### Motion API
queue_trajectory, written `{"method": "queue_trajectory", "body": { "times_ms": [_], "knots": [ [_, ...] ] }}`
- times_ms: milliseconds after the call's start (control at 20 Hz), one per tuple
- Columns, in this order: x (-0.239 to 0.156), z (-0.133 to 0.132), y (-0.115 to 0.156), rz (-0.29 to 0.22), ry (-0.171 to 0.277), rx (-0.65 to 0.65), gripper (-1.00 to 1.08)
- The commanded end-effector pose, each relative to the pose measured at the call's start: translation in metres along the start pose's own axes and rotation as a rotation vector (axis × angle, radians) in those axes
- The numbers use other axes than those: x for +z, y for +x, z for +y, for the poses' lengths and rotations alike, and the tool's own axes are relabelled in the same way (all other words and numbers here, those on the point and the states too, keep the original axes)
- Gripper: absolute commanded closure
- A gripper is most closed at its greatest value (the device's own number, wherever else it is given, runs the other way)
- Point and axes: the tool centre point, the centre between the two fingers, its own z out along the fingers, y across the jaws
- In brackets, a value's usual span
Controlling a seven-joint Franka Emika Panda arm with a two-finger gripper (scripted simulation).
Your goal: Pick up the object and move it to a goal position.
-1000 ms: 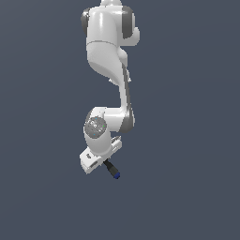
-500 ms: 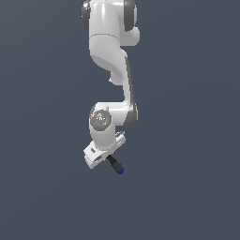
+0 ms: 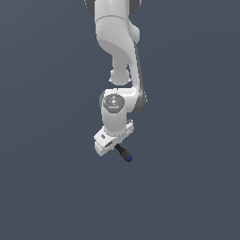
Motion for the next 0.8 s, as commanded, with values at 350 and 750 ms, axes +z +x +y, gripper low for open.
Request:
{"method": "queue_trajectory", "body": {
  "times_ms": [350,750],
  "knots": [
    [-0.043,-0.078,-0.008,0.000,-0.002,0.000,1.08],
    [-0.085,-0.156,-0.015,-0.001,-0.004,-0.001,1.08]
  ]
}}
